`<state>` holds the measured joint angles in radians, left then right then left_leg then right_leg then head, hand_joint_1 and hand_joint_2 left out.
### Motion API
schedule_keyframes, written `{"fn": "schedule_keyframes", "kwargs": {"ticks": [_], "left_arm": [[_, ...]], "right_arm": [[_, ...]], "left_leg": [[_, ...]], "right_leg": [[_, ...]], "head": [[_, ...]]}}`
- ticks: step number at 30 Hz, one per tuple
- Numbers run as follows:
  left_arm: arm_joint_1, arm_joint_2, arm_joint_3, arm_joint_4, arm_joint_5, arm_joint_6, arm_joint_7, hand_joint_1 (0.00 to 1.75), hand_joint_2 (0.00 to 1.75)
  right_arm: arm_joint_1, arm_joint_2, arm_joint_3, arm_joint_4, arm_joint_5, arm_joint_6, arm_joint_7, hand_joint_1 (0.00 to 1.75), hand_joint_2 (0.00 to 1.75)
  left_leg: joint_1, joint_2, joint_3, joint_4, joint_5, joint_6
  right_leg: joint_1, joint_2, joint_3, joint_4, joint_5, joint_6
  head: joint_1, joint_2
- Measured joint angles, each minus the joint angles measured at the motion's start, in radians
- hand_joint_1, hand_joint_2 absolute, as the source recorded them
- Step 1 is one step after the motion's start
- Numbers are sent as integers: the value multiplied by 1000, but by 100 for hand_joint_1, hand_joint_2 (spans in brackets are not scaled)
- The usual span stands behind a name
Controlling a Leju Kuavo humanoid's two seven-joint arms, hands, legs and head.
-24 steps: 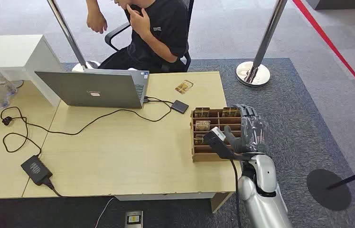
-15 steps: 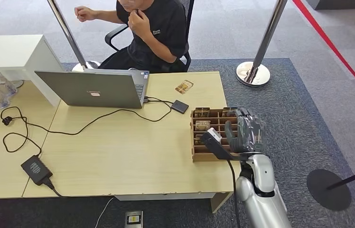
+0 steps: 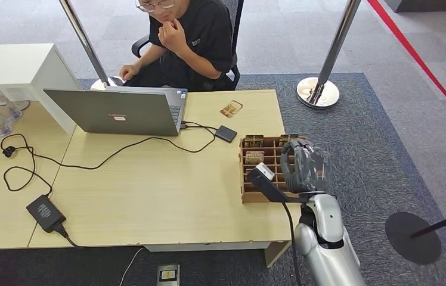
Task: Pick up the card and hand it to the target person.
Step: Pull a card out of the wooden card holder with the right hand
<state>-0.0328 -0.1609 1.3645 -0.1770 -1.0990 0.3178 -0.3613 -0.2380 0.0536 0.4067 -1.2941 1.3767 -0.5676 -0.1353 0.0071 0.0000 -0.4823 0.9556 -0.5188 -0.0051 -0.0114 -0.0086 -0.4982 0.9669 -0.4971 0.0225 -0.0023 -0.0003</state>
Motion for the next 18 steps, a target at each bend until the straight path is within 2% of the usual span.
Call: {"fn": "schedule_keyframes", "kwargs": {"ticks": [1,4,6,8,12,17,18], "left_arm": [[0,0,0,0,0,0,0,0,0],[0,2,0,0,0,1,-2,0,0],[1,3,0,1,0,0,-4,0,0],[1,4,0,1,-1,-1,-8,0,0],[1,6,0,1,-6,-3,-11,0,0],[1,6,0,1,-7,-3,-12,0,0],[0,6,0,1,-7,-3,-12,0,0]], "right_arm": [[0,0,4,0,0,1,1,113,175],[2,-2,18,0,0,2,3,83,175],[5,-2,26,-1,1,2,4,51,175],[11,-2,34,-7,2,2,5,32,175],[23,-2,45,-22,12,3,15,42,175],[35,-2,59,-33,20,5,17,41,175],[36,-3,62,-34,21,6,17,45,175]], "left_leg": [[0,0,0,0,0,0],[0,0,0,0,0,0],[0,0,0,0,0,0],[0,0,0,0,0,0],[0,0,0,0,0,0],[0,0,0,0,0,0],[0,0,0,0,0,0]], "right_leg": [[0,0,0,0,0,0],[0,0,0,0,0,0],[0,0,0,0,0,0],[0,0,0,0,0,0],[0,0,0,0,0,0],[0,0,0,0,0,0],[0,0,0,0,0,0]], "head": [[0,0],[0,0],[0,0],[0,0],[0,0],[0,0],[0,0]]}}
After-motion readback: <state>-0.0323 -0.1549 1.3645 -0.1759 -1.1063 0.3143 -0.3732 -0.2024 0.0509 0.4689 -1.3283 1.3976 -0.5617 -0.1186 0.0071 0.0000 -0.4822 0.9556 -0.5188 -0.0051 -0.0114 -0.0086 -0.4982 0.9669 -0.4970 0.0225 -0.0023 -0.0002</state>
